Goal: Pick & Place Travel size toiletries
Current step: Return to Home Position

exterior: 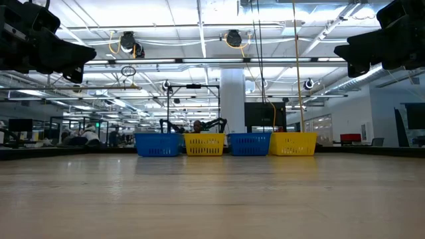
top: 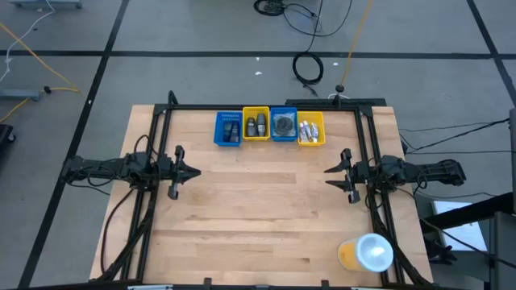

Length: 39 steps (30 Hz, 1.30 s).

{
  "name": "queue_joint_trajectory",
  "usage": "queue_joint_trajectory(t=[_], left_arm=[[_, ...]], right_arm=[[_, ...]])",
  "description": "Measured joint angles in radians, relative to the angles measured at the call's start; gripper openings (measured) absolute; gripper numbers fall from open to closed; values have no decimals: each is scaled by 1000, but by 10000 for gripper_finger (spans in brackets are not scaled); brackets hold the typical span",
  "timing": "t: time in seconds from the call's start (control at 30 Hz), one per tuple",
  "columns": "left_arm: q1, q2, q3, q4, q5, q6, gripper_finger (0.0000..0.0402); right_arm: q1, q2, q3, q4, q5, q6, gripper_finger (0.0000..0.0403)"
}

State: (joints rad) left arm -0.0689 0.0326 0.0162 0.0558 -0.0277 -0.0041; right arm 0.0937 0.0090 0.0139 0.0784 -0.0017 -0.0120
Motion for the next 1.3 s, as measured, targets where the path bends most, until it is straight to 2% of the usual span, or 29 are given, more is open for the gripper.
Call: queue_joint_trajectory(t=[0.17, 0.53, 0.9, 1.17, 1.3], left_arm=[[0, 0, 0, 0, 0, 0, 2], [0, 0, 0, 0, 0, 0, 27], [0, 0, 0, 0, 0, 0, 2], [0, 0, 0, 0, 0, 0, 26], [0, 0, 0, 0, 0, 0, 25]], right_arm=[[0, 0, 0, 0, 0, 0, 157], [0, 0, 0, 0, 0, 0, 155], [0, 0, 0, 0, 0, 0, 155], [0, 0, 0, 0, 0, 0, 156], [0, 0, 0, 0, 0, 0, 156]])
